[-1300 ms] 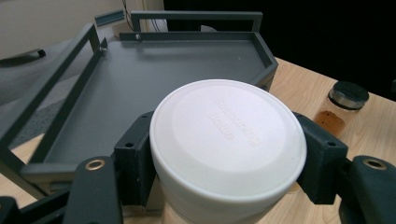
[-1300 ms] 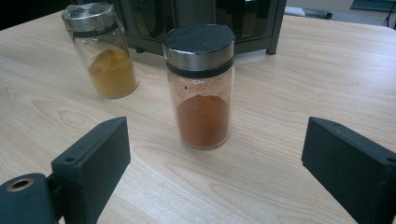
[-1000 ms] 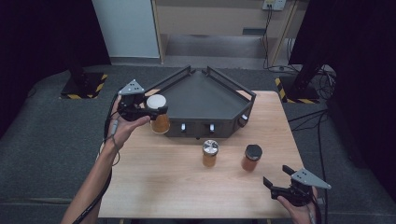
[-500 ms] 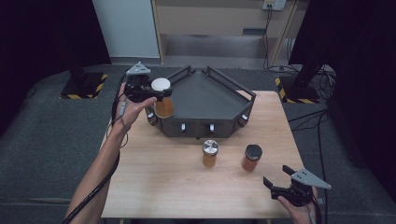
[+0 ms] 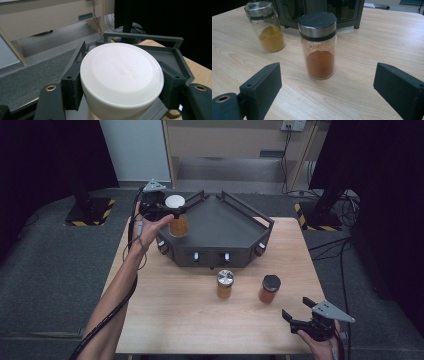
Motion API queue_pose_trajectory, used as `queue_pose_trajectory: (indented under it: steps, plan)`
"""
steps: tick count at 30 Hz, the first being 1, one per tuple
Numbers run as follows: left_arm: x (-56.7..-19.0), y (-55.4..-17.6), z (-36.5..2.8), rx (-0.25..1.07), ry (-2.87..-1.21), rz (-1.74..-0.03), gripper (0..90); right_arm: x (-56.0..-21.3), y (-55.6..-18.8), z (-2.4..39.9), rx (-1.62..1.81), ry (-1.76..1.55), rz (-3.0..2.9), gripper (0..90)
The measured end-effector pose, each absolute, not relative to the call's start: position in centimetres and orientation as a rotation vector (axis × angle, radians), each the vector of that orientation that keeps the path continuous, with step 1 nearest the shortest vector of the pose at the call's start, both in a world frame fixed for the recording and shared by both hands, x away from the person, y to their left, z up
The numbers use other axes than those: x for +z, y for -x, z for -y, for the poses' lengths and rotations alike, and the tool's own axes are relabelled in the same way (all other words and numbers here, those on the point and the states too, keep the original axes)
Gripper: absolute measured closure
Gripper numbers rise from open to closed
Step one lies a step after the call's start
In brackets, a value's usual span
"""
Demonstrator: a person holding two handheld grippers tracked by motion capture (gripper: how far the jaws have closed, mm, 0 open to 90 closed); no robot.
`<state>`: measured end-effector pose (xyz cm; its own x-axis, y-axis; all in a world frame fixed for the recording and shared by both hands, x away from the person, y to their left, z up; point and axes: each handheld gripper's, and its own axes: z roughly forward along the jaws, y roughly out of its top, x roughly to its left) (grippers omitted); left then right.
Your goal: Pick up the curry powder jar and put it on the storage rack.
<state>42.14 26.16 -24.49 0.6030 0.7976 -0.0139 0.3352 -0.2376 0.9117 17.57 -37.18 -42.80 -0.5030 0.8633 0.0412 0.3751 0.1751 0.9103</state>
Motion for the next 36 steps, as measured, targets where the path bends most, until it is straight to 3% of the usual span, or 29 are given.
queue_pose_trajectory:
  steps: [36]
  plan:
    - [-28.9, -44.0, -25.6, 0.581, -1.745, -1.03, 32.5, -42.8, -17.6, 37.1, 1.296, -1.166, -1.967, 8.1]
